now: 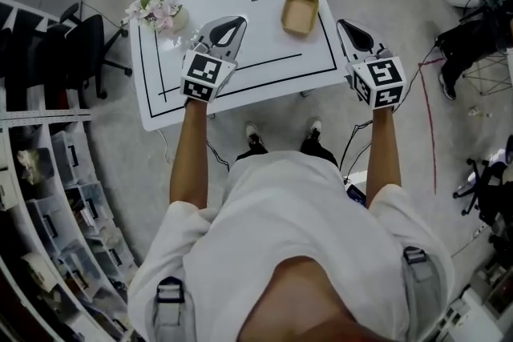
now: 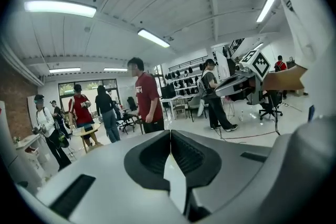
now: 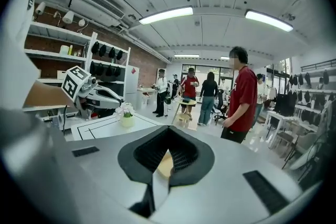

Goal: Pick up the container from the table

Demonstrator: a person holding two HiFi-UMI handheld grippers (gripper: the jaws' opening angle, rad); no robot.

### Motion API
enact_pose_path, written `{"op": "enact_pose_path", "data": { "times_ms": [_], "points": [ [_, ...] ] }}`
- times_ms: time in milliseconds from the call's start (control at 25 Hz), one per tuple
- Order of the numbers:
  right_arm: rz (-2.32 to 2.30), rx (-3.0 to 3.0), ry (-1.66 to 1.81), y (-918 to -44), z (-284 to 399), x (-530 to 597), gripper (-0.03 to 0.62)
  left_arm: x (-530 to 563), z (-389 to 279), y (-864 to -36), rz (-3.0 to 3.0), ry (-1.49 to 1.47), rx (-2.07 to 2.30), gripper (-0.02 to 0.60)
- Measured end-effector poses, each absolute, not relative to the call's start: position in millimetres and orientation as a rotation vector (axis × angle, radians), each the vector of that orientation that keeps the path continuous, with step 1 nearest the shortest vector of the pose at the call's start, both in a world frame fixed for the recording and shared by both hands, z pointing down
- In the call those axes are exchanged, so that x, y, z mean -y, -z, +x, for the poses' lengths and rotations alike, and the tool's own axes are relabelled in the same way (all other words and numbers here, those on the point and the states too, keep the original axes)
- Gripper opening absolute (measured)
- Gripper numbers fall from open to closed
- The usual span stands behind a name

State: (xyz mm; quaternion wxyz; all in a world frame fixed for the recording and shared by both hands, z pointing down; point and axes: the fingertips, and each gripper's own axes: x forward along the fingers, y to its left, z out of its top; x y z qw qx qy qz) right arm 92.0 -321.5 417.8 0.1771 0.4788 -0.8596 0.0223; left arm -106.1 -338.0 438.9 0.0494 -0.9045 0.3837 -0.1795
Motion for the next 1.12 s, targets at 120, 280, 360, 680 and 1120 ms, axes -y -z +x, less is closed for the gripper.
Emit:
{"op": "enact_pose_path", "data": {
  "times_ms": [120, 280, 360, 680, 1120],
  "points": [
    [1.333, 2.416, -0.119, -435, 119, 339, 0.012, 357, -72, -462, -2.806, 0.604, -1.140, 0.039],
    [1.335, 2.382, -0.213, -465, 152, 352, 0.012, 381, -21, -496, -2.880, 0.695, -1.067, 0.080],
    [1.345, 2.362, -0.230, -477, 166, 358, 0.014, 391, 3, -517, -2.911, 0.760, -1.010, 0.080],
    [1.360, 2.300, -0.356, -520, 205, 343, 0.014, 402, 84, -622, -3.004, 1.102, -0.705, 0.141],
    [1.413, 2.248, -0.453, -542, 259, 319, 0.014, 417, 122, -702, -2.829, 1.491, -0.613, 0.122]
  ]
}}
